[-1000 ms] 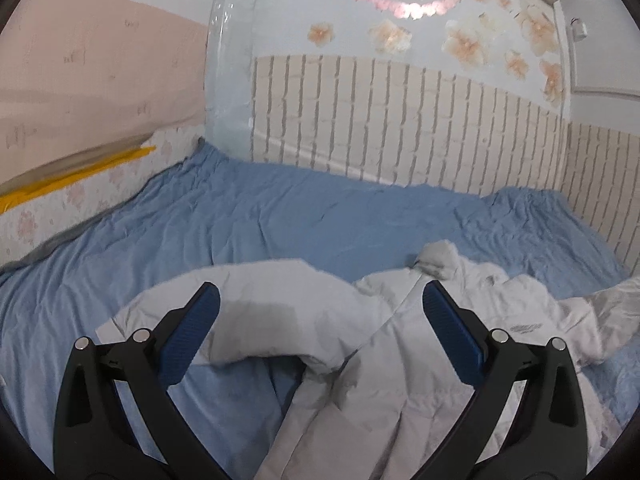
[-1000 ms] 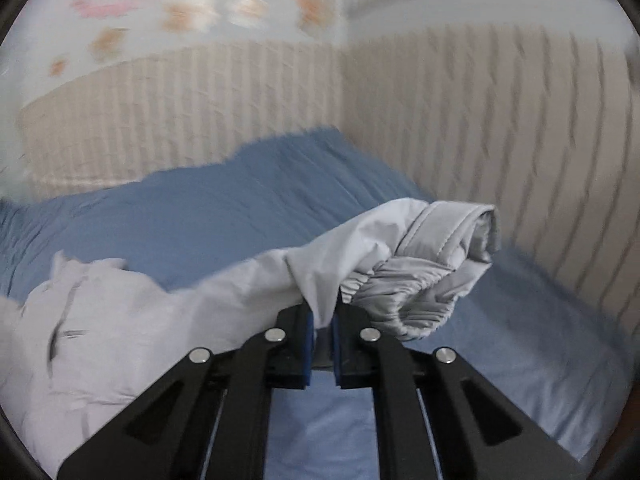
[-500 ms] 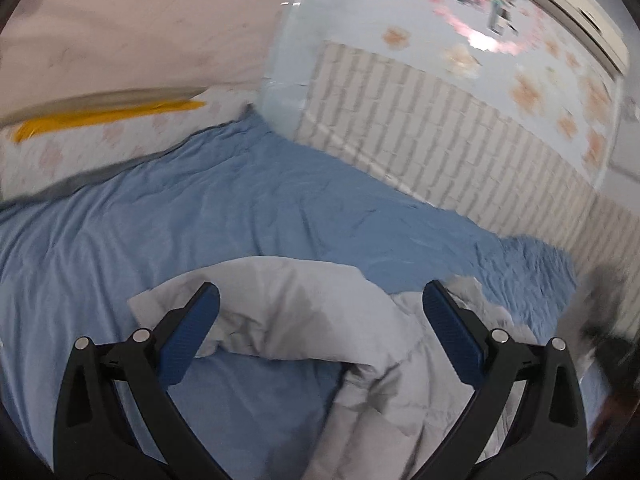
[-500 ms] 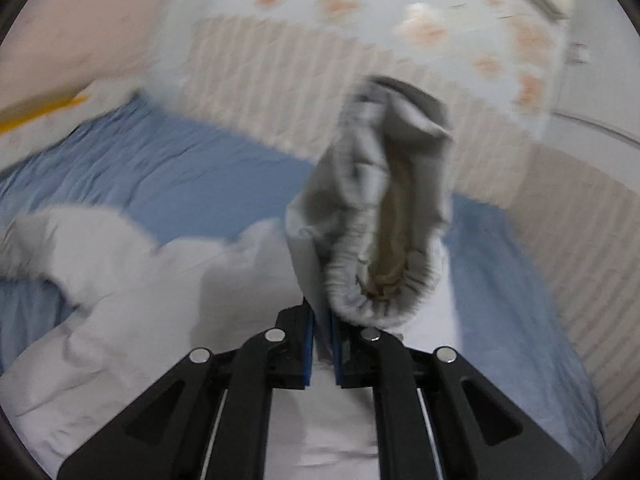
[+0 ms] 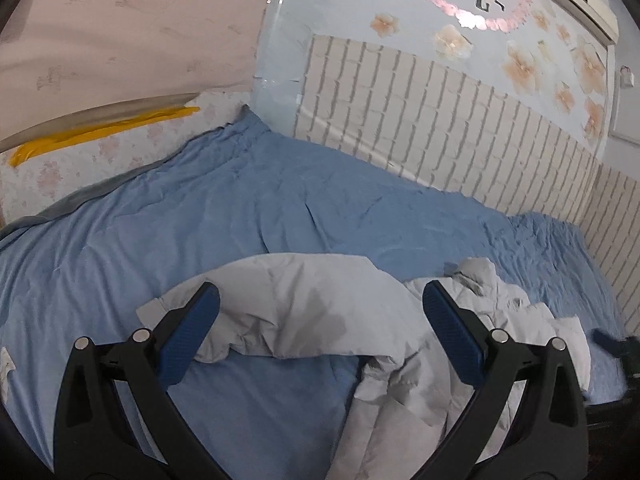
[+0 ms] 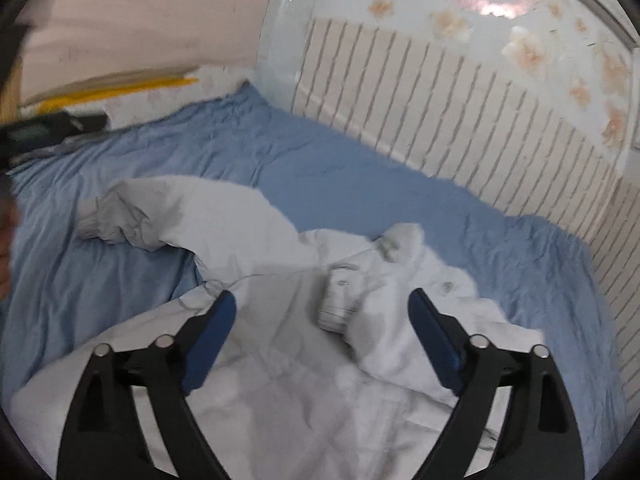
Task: Fold large clothes
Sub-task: 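Lift the cuff with the right gripper, fold it across the body, release, then lower the left gripper onto the other sleeve cuff and close it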
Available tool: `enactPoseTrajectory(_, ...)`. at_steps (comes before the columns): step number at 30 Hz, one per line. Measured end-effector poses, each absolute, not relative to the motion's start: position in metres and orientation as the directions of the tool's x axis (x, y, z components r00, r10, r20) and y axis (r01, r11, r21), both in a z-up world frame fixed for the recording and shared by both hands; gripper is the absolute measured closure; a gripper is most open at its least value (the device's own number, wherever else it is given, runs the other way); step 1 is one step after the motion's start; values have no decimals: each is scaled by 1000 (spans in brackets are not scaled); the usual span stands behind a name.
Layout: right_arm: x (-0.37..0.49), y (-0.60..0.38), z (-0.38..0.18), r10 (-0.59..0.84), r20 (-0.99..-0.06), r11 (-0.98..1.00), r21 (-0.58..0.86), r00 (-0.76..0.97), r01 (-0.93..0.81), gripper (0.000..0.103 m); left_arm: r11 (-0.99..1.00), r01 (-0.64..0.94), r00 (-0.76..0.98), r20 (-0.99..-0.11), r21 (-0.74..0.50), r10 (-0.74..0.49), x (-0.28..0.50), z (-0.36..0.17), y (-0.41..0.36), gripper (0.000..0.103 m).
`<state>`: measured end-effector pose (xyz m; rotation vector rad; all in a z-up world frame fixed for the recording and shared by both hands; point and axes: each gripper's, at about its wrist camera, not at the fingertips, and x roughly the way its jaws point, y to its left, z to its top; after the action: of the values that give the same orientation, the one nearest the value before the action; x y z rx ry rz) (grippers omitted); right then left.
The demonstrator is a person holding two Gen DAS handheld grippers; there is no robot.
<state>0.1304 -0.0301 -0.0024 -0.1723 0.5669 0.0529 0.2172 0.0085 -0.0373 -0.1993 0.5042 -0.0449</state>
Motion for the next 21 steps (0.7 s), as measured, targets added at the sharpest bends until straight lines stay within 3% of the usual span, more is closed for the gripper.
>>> enactPoseTrajectory(5, 79, -123, 6, -103, -570, 993, -101, 815, 55, 11, 982, -7, 856, -509, -186, -90, 218, -49, 2, 3)
enactPoseTrajectory(8, 50, -172, 6, -185, -535, 982, -77, 825, 170, 9, 978, -31, 821, -563, -205, -92, 227, -71, 3, 3)
enactPoseTrajectory(11, 35, -201, -10, -246, -487, 964, -33, 838, 264, 3, 984, -86, 785, -619, -153, -27, 231, -97, 7, 3)
enactPoseTrajectory(12, 39, -210, -22, -276, -525, 953, -37, 805, 302, 3, 986, -99, 775, -632, -131, -6, 232, -103, 8, 3)
enactPoseTrajectory(14, 53, -216, -33, -267, -559, 950, -17, 785, 311, 3, 986, -136, 757, -651, -94, 42, 233, -111, 14, 3)
enactPoseTrajectory(17, 67, -217, -26, -218, -526, 962, 27, 822, 272, 3, 983, -178, 757, -646, -54, 101, 235, -112, 24, 3)
enactPoseTrajectory(21, 73, -201, -24, -255, -474, 966, -80, 843, 248, 3, 967, -249, 729, -646, 59, 227, 245, -124, 36, 3)
